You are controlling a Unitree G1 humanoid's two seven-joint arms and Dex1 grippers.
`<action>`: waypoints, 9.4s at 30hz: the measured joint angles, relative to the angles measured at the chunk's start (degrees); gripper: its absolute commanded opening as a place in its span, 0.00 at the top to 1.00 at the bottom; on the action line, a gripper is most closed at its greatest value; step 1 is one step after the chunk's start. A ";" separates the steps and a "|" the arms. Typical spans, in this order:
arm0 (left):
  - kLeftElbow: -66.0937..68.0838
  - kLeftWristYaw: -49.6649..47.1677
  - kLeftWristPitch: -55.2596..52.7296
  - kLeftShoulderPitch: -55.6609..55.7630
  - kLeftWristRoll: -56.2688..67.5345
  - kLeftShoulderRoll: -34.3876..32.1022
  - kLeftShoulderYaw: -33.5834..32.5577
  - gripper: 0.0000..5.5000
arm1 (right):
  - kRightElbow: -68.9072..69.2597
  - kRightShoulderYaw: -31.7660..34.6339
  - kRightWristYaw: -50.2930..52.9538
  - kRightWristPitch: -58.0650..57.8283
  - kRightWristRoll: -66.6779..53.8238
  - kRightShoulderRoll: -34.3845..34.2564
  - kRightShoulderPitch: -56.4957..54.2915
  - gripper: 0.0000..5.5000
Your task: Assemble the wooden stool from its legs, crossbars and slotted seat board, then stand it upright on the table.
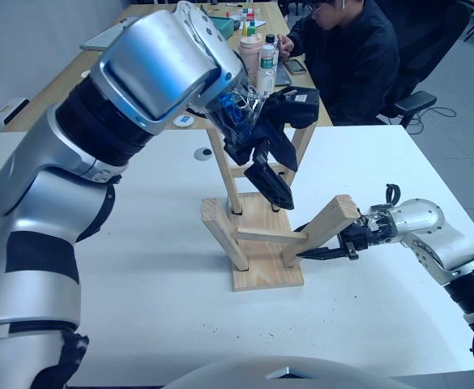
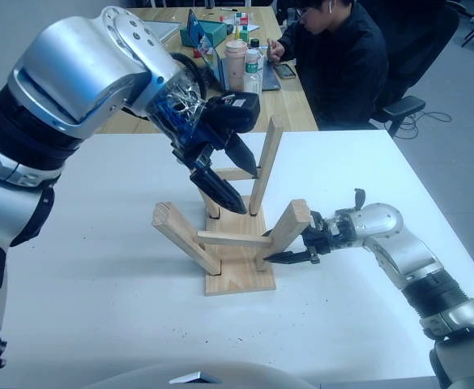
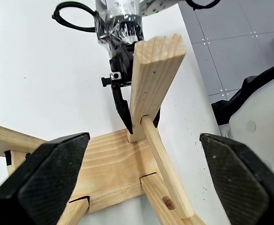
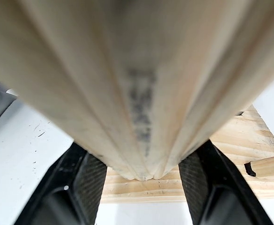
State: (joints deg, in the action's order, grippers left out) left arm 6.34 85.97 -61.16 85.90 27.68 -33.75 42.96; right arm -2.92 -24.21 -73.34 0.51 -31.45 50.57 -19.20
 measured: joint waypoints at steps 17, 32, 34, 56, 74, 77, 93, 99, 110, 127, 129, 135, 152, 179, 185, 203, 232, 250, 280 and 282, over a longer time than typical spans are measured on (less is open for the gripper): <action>0.87 1.09 -0.04 0.16 -1.80 -4.11 -4.39 0.21 | 0.92 0.69 0.78 -0.91 0.01 0.14 0.70 0.63; 3.49 3.36 4.15 -2.91 -5.18 -7.24 -5.93 0.21 | -4.38 -1.64 3.50 -12.17 13.86 4.43 5.40 0.39; 3.40 3.62 4.34 -2.91 -5.29 -6.64 -6.25 0.21 | -3.86 -0.65 3.33 -13.47 14.80 4.29 5.38 0.34; -7.28 -3.27 0.47 -33.62 3.47 -19.80 -34.62 0.21 | 5.62 22.22 -1.27 -46.27 -1.82 9.41 -37.86 0.22; -16.54 -10.92 29.08 -76.37 4.07 -7.78 -42.01 0.21 | 18.96 -9.08 -6.26 -62.05 2.02 -1.03 -49.64 0.22; -18.10 -12.81 30.16 -77.01 3.89 -6.18 -40.81 0.21 | 18.60 -12.22 -8.99 -60.45 3.49 -1.37 -49.78 0.22; -20.17 -17.48 31.66 -75.34 3.86 -1.94 -37.58 0.21 | 19.29 -20.51 -10.90 -53.14 13.34 -5.85 -48.07 0.34; -20.17 -17.42 32.21 -75.12 3.86 -1.93 -37.38 0.21 | 19.75 -21.05 -11.36 -53.07 14.14 -7.32 -46.79 0.52; -20.17 -17.22 32.20 -74.68 3.96 -2.24 -37.38 0.21 | 19.75 -21.29 -11.32 -53.05 15.93 -7.47 -45.40 0.84; -24.90 -19.76 31.11 -75.46 3.74 -3.37 -36.48 0.24 | 21.47 -20.20 -11.10 -50.55 20.80 -6.68 -43.04 0.93; -25.85 -21.43 30.04 -76.82 3.68 -3.94 -36.55 0.27 | 22.09 -19.62 -10.54 -50.79 20.81 -6.54 -42.19 0.93; -29.51 -23.85 26.37 -79.79 6.73 -5.32 -40.48 0.43 | 23.54 -18.36 -8.75 -52.39 20.80 -5.94 -40.21 0.93; -33.19 -29.06 24.01 -79.18 9.86 -4.19 -41.31 0.61 | 23.50 -17.81 -7.70 -52.68 21.35 -4.68 -39.46 0.93; -38.74 -33.20 26.78 -86.30 9.28 -4.64 -42.99 0.62 | 21.99 -20.72 -6.79 -45.42 25.07 -5.57 -37.29 0.92; -40.45 -35.15 26.39 -87.71 9.36 -4.59 -43.32 0.62 | 21.95 -21.28 -6.71 -43.83 25.82 -5.71 -37.39 0.92; -47.54 -40.51 26.91 -94.16 7.57 -6.81 -45.01 0.63 | 15.94 -21.27 -8.04 -43.46 26.14 -10.49 -37.71 0.92; -48.23 -41.07 26.71 -93.07 7.62 -8.24 -44.27 0.63 | 17.61 -22.71 -8.61 -42.67 31.05 -11.70 -36.71 0.92; -47.67 -43.65 9.56 -72.74 5.39 -10.66 -35.08 0.63 | 15.78 -18.67 -7.37 -37.51 35.60 -11.39 -32.71 0.92; -29.33 -20.15 27.11 -65.67 3.87 -16.10 -32.30 0.63 | 8.62 18.49 -1.12 -66.01 11.77 -9.92 -42.20 0.40; -28.91 -19.55 27.73 -66.37 4.06 -16.09 -33.01 0.63 | -0.54 25.08 4.02 -66.23 10.81 -11.16 -45.28 0.40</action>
State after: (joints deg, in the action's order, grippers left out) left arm -22.57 66.41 -33.43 19.53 31.74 -49.83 9.95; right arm -3.46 0.87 -69.31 -65.71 -20.63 39.41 -64.47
